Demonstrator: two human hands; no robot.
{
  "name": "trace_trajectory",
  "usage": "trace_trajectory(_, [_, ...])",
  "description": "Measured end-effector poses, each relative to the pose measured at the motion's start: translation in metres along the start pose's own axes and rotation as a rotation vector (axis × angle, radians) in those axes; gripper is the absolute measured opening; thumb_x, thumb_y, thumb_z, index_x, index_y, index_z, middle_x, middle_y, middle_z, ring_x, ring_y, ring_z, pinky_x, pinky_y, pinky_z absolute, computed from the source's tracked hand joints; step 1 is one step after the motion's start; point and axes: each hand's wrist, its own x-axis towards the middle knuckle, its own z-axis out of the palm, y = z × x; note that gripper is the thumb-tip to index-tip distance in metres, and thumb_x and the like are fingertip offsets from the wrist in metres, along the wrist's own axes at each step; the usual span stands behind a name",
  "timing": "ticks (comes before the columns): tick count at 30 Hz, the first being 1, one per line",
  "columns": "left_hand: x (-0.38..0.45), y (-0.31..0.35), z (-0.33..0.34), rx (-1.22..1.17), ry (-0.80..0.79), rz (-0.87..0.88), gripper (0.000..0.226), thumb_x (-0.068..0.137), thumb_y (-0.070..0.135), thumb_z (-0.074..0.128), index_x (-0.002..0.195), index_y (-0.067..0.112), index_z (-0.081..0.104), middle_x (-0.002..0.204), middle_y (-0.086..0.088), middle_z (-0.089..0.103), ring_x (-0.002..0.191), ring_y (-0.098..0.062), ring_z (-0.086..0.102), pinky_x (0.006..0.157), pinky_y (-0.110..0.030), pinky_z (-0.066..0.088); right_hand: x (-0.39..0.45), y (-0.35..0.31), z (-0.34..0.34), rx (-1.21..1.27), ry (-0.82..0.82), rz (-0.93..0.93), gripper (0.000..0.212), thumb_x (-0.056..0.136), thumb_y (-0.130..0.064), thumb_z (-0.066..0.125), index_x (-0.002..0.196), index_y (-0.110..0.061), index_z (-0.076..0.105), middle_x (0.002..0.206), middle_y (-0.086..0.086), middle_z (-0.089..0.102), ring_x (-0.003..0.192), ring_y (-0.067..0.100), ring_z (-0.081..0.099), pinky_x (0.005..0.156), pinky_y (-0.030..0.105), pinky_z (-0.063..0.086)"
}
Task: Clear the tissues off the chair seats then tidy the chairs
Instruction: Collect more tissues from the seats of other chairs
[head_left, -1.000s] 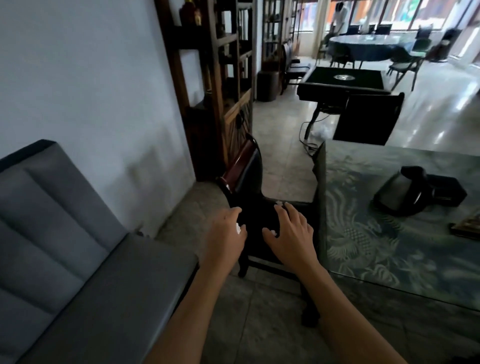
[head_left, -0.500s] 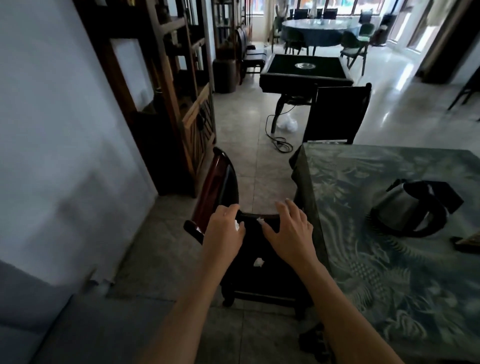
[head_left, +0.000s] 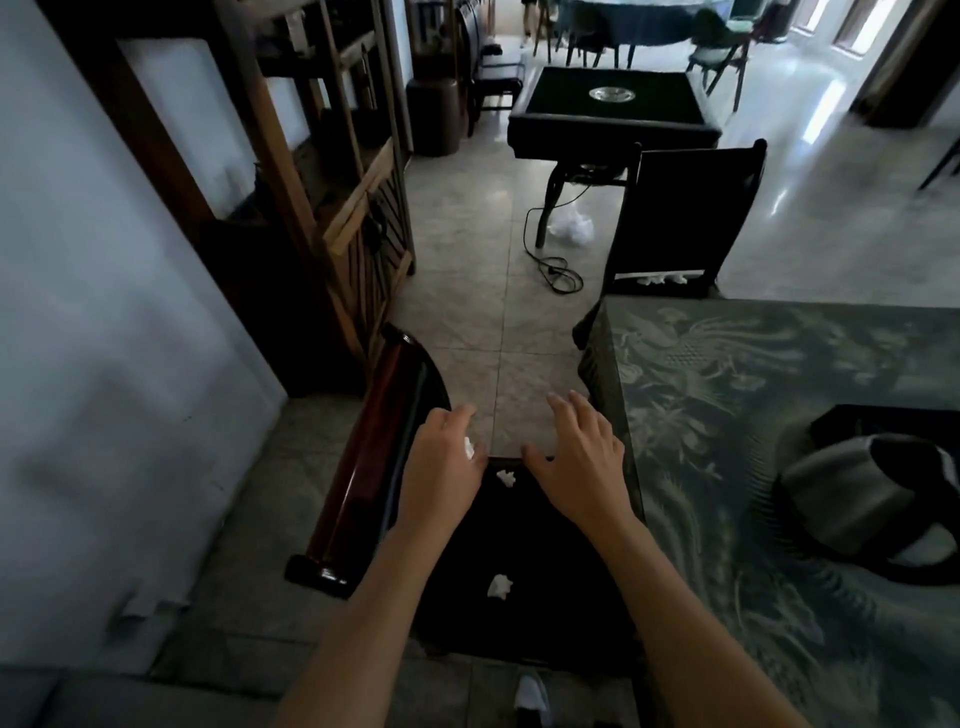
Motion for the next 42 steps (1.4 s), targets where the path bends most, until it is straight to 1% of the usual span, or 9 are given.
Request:
trace_trajectory(4, [0.033,-0.004,0.023,-0.019,-0.006,-0.047,0.045,0.085,0.017,0.071,0.127,0.018,0.056,0.111,-0.004,0.055,0.1,-0.02,0.057,0.08,-0.028,0.049,0.038,0.015,0.012,-0.001,-0.041,-0.004,0.067,0.089,-0.054,0.052,0.145,-0.027,0.028,0.158,0.005,0.024,0.144,0.029,0.023,0.109,0.052,0.03])
trace_trajectory(9, [0.063,-0.02,0.051,-0.02,-0.032,-0.094,0.041,0.086,0.02,0.069,0.126,0.019,0.055,0.109,-0.004,0.055,0.096,-0.019,0.055,0.075,-0.025,0.044,0.066,0.029,0.036,0.009,-0.087,0.03,0.066,0.089,-0.056,0.05,0.144,-0.027,0.029,0.158,0.005,0.024,0.143,0.029,0.024,0.109,0.052,0.03])
trace_trajectory(15, [0.073,-0.056,0.093,-0.026,-0.104,-0.169,0.041,0.088,0.019,0.066,0.127,0.017,0.055,0.113,-0.005,0.055,0.101,-0.021,0.057,0.081,-0.032,0.05,0.084,0.046,0.082,0.021,-0.152,0.086,0.065,0.089,-0.054,0.053,0.144,-0.027,0.03,0.157,0.004,0.025,0.143,0.029,0.026,0.11,0.052,0.031])
trace_trajectory(17, [0.071,-0.072,0.108,-0.03,-0.126,-0.188,0.041,0.087,0.018,0.066,0.127,0.015,0.056,0.113,-0.006,0.056,0.101,-0.022,0.058,0.082,-0.03,0.048,0.087,0.051,0.1,0.024,-0.169,0.109,0.066,0.089,-0.053,0.053,0.145,-0.026,0.03,0.158,0.004,0.025,0.143,0.028,0.025,0.111,0.051,0.03])
trace_trajectory(25, [0.037,-0.141,0.189,-0.075,-0.245,-0.334,0.042,0.088,0.018,0.067,0.128,0.016,0.056,0.116,-0.003,0.055,0.101,-0.017,0.057,0.08,-0.022,0.044,0.067,0.089,0.202,0.035,-0.298,0.232,0.072,0.089,-0.053,0.054,0.149,-0.023,0.029,0.159,0.007,0.024,0.144,0.029,0.026,0.111,0.051,0.033])
trace_trajectory(29, [0.007,-0.17,0.237,-0.003,-0.277,-0.411,0.042,0.088,0.018,0.067,0.128,0.014,0.056,0.119,-0.008,0.056,0.106,-0.024,0.057,0.083,-0.026,0.044,0.042,0.116,0.251,0.068,-0.36,0.299,0.072,0.089,-0.051,0.056,0.149,-0.021,0.029,0.158,0.007,0.025,0.142,0.029,0.028,0.112,0.05,0.032])
trace_trajectory(33, [-0.021,-0.204,0.279,0.009,-0.307,-0.459,0.039,0.088,0.017,0.067,0.126,0.013,0.058,0.119,-0.011,0.057,0.106,-0.026,0.058,0.078,-0.022,0.037,0.017,0.142,0.3,0.095,-0.397,0.338,0.071,0.089,-0.049,0.057,0.149,-0.021,0.03,0.158,0.006,0.026,0.141,0.027,0.029,0.112,0.048,0.031])
trace_trajectory(39, [-0.055,-0.246,0.323,-0.01,-0.336,-0.572,0.039,0.086,0.013,0.068,0.124,0.011,0.06,0.119,-0.011,0.057,0.103,-0.022,0.058,0.075,-0.016,0.034,-0.011,0.174,0.361,0.167,-0.438,0.383,0.068,0.09,-0.039,0.064,0.148,-0.021,0.034,0.157,0.005,0.028,0.14,0.026,0.032,0.112,0.045,0.034])
trace_trajectory(42, [-0.068,-0.263,0.34,-0.033,-0.317,-0.629,0.038,0.084,0.013,0.069,0.121,0.011,0.062,0.114,-0.009,0.058,0.096,-0.015,0.055,0.073,-0.011,0.032,-0.022,0.183,0.386,0.201,-0.486,0.352,0.069,0.089,-0.034,0.066,0.149,-0.022,0.033,0.158,0.003,0.024,0.138,0.026,0.035,0.111,0.041,0.036])
